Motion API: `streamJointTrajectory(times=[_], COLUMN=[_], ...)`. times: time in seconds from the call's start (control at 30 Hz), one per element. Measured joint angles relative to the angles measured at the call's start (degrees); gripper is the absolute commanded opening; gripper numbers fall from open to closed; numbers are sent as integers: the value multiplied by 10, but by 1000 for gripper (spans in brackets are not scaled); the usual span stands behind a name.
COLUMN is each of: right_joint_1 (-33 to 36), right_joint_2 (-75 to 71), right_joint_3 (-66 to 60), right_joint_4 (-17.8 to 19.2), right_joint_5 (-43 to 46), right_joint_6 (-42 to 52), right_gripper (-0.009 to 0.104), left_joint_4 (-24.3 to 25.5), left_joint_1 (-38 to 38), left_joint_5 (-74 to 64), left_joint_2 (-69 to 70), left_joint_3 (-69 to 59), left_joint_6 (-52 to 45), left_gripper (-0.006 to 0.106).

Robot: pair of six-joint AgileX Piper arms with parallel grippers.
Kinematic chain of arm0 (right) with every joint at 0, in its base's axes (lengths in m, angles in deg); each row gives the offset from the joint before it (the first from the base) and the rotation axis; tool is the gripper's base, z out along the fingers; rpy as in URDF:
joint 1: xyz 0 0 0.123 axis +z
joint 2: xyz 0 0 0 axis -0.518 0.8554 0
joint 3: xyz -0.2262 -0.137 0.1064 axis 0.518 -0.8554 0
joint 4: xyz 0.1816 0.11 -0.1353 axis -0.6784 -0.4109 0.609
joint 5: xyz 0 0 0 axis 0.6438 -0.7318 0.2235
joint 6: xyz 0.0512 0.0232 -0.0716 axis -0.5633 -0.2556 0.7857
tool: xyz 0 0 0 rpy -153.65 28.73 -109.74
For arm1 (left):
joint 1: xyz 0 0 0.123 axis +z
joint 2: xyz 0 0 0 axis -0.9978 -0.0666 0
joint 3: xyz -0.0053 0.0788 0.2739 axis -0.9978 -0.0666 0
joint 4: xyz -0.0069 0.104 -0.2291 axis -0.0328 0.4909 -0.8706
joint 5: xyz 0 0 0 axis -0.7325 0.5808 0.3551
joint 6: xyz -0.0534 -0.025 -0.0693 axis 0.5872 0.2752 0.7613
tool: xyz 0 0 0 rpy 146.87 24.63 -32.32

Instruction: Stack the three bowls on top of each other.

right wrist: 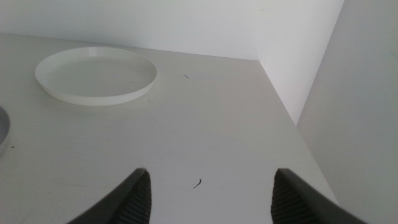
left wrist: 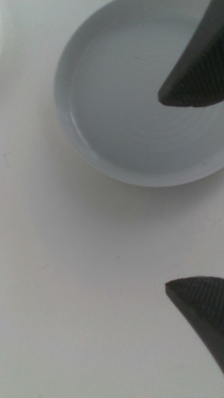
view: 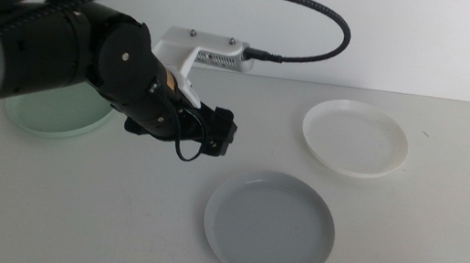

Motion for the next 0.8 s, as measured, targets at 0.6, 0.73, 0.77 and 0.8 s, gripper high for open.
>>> streamJointTrajectory(times=[0.6,0.73,0.77,0.8], right_joint_1=[0,0,0,0], right_joint_2=[0,0,0,0], right_joint_3=[0,0,0,0], right_joint_4=[0,0,0,0], right_joint_5=[0,0,0,0], right_joint_6=[0,0,0,0], right_gripper=[50,50,50,50], left_joint_4=[81,85,85,85], left_joint_1=[143,181,192,204], left_joint_5=[-59,-72,-76,-80], left_joint_2=[111,112,112,112], left_joint_3=[15,36,42,48], left_joint_6=[67,49,45,43], left_gripper=[102,103,103,103])
